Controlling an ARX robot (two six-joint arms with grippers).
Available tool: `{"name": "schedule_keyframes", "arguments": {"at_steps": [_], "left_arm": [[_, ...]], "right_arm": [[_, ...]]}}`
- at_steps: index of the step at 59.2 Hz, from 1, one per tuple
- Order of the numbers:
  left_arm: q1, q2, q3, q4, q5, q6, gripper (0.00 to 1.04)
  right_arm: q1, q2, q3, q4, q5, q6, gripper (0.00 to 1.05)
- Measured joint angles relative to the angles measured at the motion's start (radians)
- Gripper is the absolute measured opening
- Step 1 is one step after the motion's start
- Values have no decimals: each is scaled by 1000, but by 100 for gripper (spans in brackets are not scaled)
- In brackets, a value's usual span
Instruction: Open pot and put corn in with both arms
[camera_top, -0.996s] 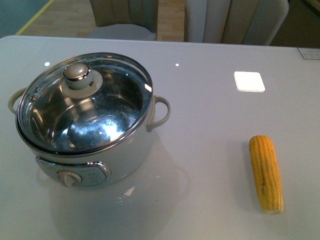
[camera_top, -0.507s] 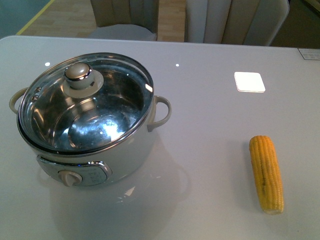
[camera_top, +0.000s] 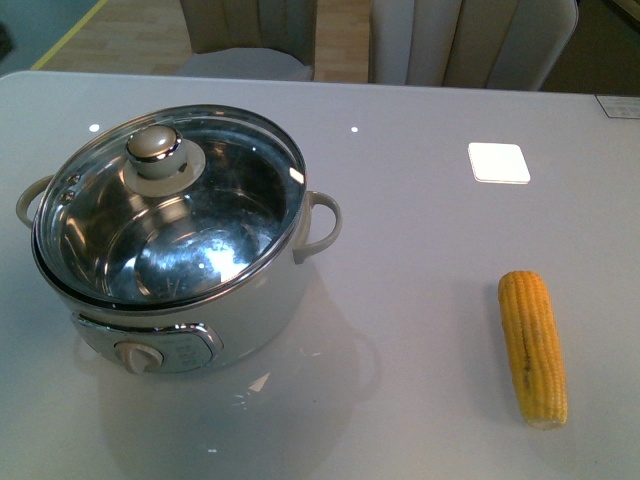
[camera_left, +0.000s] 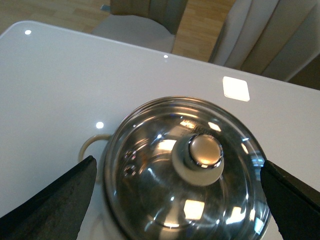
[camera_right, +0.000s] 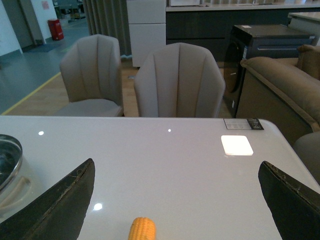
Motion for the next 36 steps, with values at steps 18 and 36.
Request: {"name": "schedule_keyframes", "arguments": {"at_steps": [18,36], "left_arm": [[-81,466,192,253,-22,79,98],[-91,705,272,345,-47,129,98]], "right_arm": [[0,0,0,0,0,0,96],[0,0,0,0,0,0,96]]}}
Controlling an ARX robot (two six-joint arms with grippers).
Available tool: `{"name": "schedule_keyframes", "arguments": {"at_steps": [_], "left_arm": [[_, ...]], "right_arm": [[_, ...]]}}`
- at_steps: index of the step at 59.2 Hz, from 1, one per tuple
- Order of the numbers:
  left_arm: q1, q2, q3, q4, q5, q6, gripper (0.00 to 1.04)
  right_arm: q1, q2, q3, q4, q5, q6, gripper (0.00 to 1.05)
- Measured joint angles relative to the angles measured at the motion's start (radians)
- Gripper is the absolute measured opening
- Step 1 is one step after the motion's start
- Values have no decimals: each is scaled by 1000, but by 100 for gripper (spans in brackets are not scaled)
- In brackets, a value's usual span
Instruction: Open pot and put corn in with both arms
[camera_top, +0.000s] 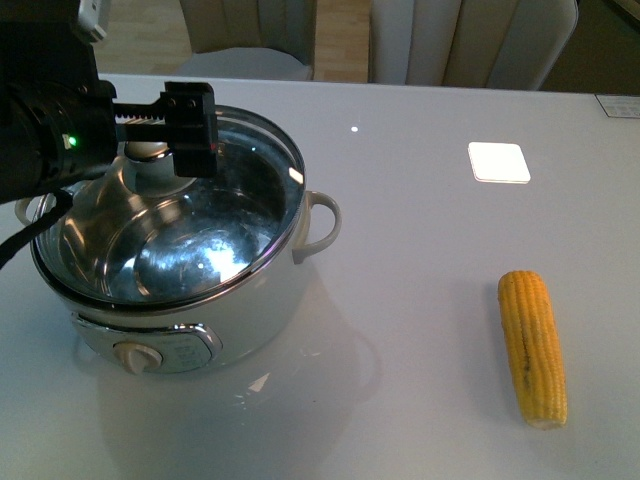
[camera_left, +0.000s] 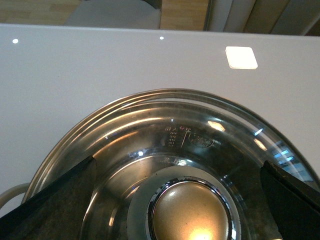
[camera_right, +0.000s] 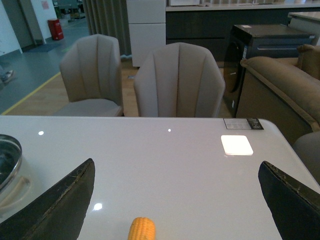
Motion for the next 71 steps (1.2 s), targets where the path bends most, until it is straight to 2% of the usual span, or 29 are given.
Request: {"name": "schedule_keyframes", "arguments": {"at_steps": [16,35,71], "left_arm": [[-14,85,2,57,-13,-8,96],[-28,90,2,77,-41,0,45],[-31,26,0,47,-88,72,45]], "right_arm": [[0,0,0,0,0,0,96],[0,0,0,0,0,0,96],[0,0,0,0,0,0,96]]}}
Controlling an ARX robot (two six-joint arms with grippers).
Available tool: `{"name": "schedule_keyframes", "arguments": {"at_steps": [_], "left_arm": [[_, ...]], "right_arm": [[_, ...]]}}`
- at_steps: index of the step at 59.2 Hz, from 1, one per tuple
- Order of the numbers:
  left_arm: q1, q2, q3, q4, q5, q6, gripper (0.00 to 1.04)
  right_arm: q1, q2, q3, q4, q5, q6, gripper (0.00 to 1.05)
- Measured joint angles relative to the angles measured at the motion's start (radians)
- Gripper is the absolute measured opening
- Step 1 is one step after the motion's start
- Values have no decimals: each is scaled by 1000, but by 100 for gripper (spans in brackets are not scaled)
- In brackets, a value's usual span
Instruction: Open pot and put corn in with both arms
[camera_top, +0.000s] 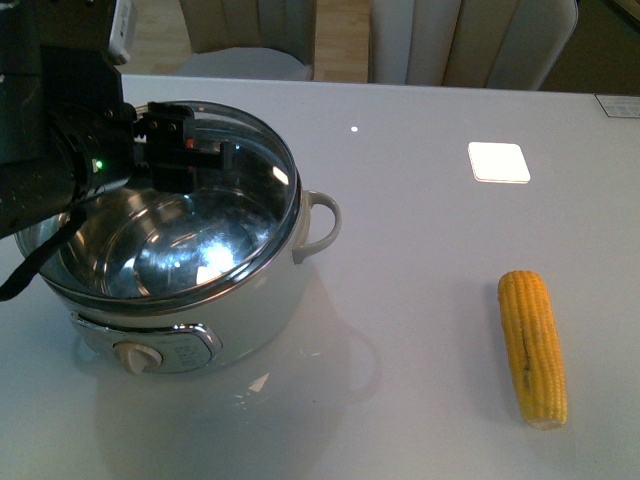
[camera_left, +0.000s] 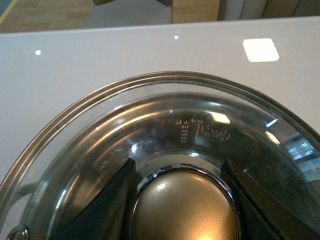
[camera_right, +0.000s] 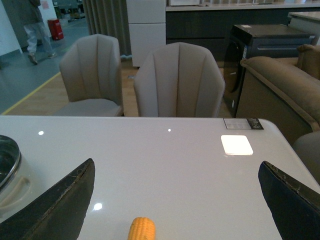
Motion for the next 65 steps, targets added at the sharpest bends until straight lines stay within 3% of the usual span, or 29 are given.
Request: {"name": "schedule_keyframes", "arguments": {"at_steps": [17,27,41,55,65], "left_arm": [[26,-185,2,-70,2,16,45],[115,-271,-1,-80,40,31,45],[381,-332,-56,-29,114,80,45],[763,-137,-157,243,260,163,45],[870,78,-167,396,323,194,45]], "right_arm": [[0,0,0,0,0,0,96],[0,0,0,0,0,0,96],[0,0,0,0,0,0,96],[0,0,0,0,0,0,96],[0,0,0,0,0,0,96]]}}
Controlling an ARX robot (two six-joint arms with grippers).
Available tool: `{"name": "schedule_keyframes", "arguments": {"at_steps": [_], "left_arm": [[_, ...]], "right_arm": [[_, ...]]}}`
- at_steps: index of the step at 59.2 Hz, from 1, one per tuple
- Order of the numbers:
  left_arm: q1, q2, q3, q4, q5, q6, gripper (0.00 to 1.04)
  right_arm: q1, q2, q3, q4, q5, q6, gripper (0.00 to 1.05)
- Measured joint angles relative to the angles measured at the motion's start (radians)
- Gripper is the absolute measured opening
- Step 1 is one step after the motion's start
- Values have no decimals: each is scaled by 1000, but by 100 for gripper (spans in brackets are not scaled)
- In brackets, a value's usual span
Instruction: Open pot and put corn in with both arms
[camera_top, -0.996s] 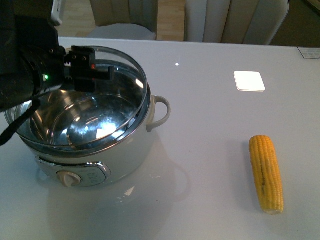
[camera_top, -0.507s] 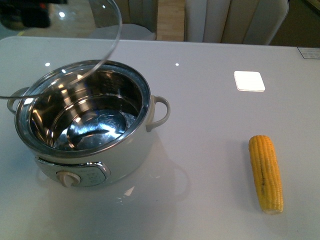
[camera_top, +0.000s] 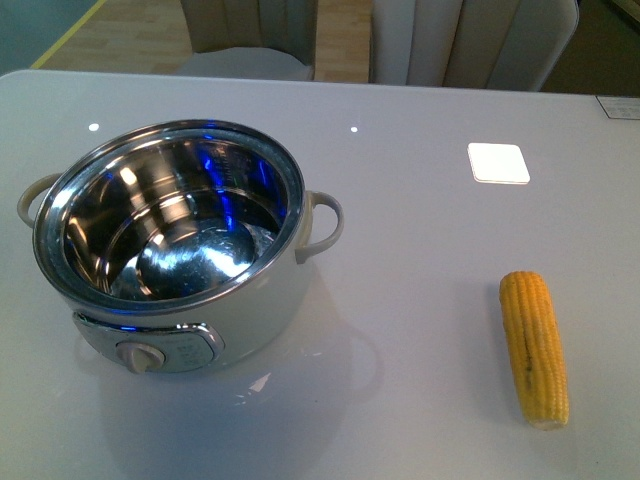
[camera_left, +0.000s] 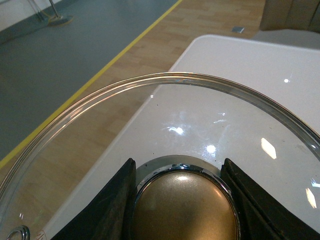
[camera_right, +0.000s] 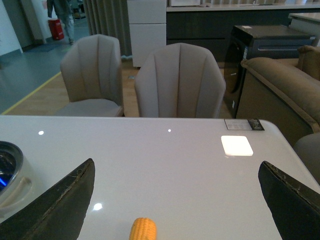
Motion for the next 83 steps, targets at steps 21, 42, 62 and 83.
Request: {"name": "schedule_keyframes", "arguments": {"at_steps": [21,42,62,83], "left_arm": [[-5,272,108,85,7,-61,45],[-60,433,238,102,15,-90,45],[-95,533,320,100,14,-90,45],[-98,576,335,99,14,-73,45]], "right_arm": [[0,0,0,0,0,0,96],[0,0,0,0,0,0,96],[0,0,0,0,0,0,96],[0,0,0,0,0,0,96]]}}
